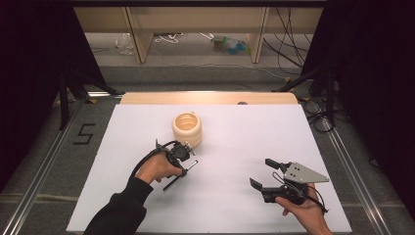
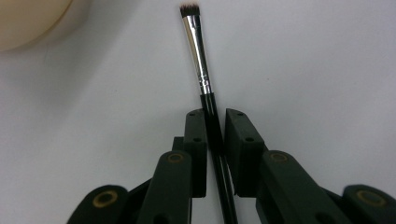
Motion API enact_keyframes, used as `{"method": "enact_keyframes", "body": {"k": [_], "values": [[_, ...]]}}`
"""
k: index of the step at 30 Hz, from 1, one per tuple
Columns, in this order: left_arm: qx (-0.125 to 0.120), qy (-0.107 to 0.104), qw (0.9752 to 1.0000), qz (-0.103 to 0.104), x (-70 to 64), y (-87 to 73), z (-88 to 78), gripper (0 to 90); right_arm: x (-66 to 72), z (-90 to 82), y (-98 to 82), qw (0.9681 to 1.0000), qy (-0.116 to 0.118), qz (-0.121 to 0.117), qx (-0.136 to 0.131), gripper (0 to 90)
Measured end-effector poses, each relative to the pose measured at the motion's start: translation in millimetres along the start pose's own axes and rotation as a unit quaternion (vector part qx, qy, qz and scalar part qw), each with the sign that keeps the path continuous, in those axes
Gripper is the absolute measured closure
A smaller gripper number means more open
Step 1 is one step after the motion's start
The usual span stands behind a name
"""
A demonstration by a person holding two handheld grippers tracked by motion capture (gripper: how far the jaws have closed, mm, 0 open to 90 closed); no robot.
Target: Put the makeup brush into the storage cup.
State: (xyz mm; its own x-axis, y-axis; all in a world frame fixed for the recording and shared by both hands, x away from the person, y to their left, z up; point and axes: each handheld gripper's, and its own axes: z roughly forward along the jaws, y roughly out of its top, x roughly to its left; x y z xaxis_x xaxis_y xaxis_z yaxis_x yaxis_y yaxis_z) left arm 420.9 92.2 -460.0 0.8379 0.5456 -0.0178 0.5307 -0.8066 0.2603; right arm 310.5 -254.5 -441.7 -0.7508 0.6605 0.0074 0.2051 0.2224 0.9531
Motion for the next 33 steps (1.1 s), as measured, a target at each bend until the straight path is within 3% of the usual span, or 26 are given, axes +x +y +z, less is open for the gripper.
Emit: {"method": "enact_keyframes", "body": {"k": [2,3,7,8,13,14,21,28,29,32,33], "values": [[0.004,0.002,1.0,0.002,-0.4,0.8,-0.2,79.2,0.7,0.4,-0.4,1.0,0.005,0.004,0.003,16.8],[0.003,0.004,1.0,-0.001,-1.4,2.0,0.6,79.3,-0.1,1.7,-0.5,1.0,0.0,-0.006,-0.006,16.8],[0.011,0.006,0.9998,0.014,-1.6,2.8,0.1,80.2,0.2,-0.1,0.3,1.0,-0.002,-0.007,0.005,16.8],[0.009,0.005,0.9999,0.012,-1.8,2.7,0.5,80.7,0.1,1.7,-0.4,1.0,0.0,-0.006,-0.007,16.8],[0.01,0.004,0.9999,0.01,-1.1,2.8,0.2,81.2,0.2,1.7,-0.4,1.0,0.0,-0.006,-0.006,16.8],[0.01,0.004,0.9999,0.009,-1.2,2.8,0.1,81.5,0.1,0.2,0.2,1.0,0.0,-0.007,0.004,16.8],[0.01,0.007,0.9997,0.022,-1.5,3.0,0.3,83.5,0.2,0.1,0.4,1.0,0.0,-0.008,0.006,16.8],[0.009,0.007,0.9997,0.021,-1.6,2.9,0.2,83.5,1.2,0.8,0.4,1.0,0.001,-0.008,0.005,16.8],[0.013,0.008,0.9995,0.028,-0.9,3.1,-0.4,83.5,1.2,0.8,0.4,1.0,0.001,-0.008,0.005,16.8],[0.0,0.008,0.9998,0.02,-3.1,2.5,1.0,83.6,1.0,0.8,0.5,0.9999,0.002,-0.008,0.006,16.8],[0.01,0.007,0.9994,0.032,-1.3,2.7,-0.6,83.6,1.0,0.7,0.6,0.9999,0.002,-0.008,0.006,16.8]]}}
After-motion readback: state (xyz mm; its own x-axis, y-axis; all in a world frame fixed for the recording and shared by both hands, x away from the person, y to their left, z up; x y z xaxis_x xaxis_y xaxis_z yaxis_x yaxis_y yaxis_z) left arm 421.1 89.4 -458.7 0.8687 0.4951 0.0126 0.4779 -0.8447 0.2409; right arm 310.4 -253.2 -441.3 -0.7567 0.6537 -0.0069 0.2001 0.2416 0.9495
